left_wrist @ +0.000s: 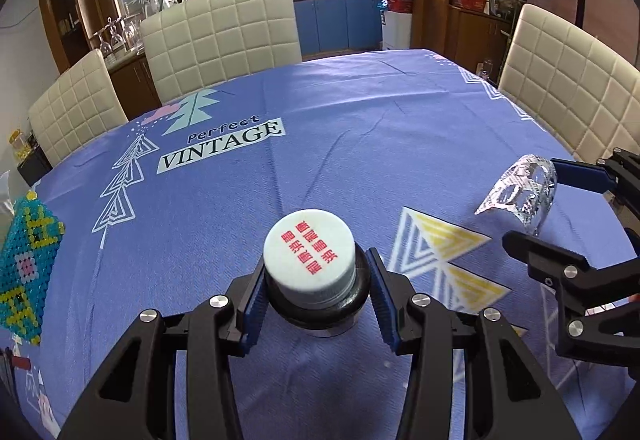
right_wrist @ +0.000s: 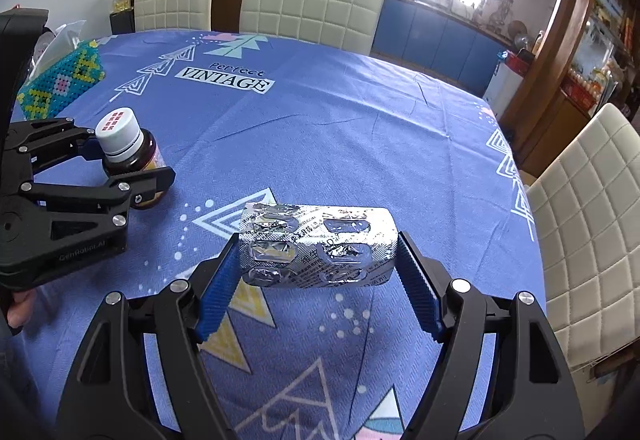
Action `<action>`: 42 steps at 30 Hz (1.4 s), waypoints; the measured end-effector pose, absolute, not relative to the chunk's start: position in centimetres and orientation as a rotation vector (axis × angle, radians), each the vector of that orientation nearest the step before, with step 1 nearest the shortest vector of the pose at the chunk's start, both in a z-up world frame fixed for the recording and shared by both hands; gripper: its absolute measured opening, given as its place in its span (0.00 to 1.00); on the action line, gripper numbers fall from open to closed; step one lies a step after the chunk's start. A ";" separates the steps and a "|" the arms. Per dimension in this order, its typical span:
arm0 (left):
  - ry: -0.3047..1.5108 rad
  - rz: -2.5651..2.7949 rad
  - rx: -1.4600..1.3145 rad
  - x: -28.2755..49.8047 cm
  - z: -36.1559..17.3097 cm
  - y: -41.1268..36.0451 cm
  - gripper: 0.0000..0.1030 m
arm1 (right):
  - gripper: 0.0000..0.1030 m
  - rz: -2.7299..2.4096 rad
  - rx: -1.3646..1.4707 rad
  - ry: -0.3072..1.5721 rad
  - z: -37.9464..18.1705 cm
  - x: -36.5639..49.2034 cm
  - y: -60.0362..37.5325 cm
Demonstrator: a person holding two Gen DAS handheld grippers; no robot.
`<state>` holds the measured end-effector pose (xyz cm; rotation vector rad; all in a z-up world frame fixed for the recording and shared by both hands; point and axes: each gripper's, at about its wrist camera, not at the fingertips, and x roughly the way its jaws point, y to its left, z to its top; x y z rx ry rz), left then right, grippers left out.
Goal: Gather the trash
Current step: 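Carry both items to the bin and open the right tool to drop the blister pack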
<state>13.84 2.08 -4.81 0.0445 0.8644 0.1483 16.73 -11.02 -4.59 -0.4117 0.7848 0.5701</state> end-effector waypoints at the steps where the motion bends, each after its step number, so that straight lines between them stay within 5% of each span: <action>1: 0.859 0.143 0.049 13.5 -4.5 1.6 0.43 | 0.72 0.567 -0.415 0.782 -4.4 16.4 -11.3; 42: 0.733 -0.337 0.253 11.1 0.7 -29.0 0.43 | 0.73 0.106 -0.241 0.738 0.9 6.9 -41.2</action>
